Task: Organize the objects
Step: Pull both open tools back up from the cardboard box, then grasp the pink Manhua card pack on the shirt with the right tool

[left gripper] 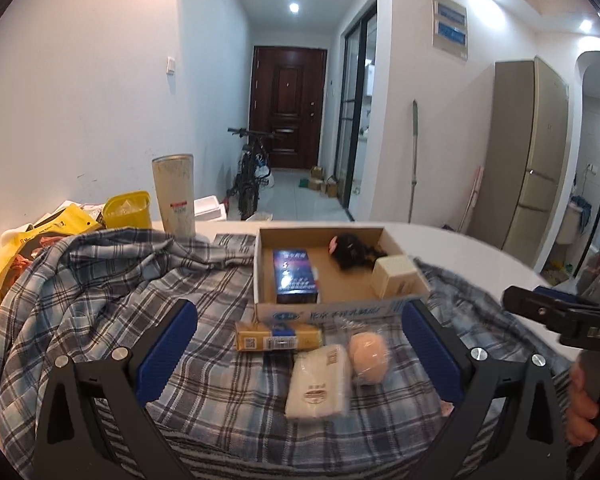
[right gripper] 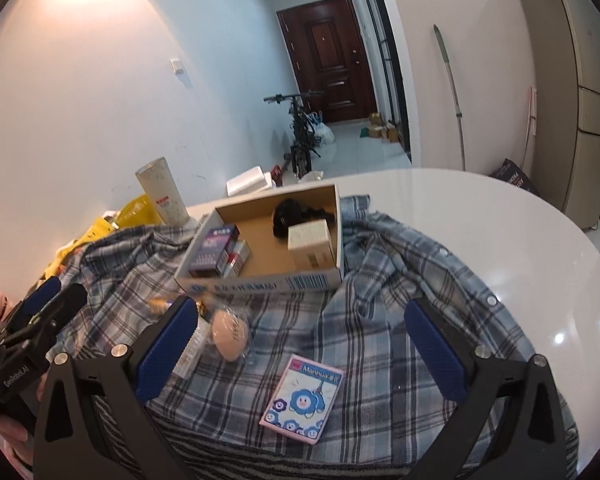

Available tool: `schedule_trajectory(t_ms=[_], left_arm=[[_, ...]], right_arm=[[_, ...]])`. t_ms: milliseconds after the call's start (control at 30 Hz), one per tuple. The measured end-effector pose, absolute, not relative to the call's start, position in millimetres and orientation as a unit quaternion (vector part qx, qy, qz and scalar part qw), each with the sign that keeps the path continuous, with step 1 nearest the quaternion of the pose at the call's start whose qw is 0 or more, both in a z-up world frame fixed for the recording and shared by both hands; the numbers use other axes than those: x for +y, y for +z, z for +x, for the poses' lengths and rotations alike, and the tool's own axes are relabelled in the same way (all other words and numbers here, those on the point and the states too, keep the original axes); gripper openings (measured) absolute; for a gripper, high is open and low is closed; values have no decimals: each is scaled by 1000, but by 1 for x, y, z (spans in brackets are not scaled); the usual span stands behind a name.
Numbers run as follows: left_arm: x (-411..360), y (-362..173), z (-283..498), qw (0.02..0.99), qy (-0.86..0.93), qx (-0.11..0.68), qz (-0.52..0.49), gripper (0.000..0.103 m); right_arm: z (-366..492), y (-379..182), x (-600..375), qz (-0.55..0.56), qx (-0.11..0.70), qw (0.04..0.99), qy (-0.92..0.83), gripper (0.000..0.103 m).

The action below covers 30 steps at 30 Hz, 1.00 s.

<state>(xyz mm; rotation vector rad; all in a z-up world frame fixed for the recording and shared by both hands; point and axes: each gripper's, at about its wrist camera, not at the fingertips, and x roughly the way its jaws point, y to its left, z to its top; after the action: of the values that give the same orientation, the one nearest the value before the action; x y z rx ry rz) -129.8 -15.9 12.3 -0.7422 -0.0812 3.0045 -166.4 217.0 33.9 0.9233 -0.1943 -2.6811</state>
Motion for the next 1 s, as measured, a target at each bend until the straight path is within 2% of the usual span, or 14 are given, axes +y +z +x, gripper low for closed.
schedule_trajectory(t_ms=[400, 900, 967, 1000], left_arm=[[-22, -35, -158, 31, 952, -37, -303, 103], [-15, -43, -160, 40, 945, -36, -323, 103], [-15, -43, -159, 38, 946, -33, -320, 103], [-15, -43, -158, 38, 947, -32, -319, 103]], right_arm=[[-183, 3, 196, 348, -20, 159, -924, 103], [-194, -42, 175, 429, 2, 152, -890, 103], [-193, -46, 170, 432, 16, 150, -889, 101], [-192, -47, 167, 429, 25, 149, -890, 96]])
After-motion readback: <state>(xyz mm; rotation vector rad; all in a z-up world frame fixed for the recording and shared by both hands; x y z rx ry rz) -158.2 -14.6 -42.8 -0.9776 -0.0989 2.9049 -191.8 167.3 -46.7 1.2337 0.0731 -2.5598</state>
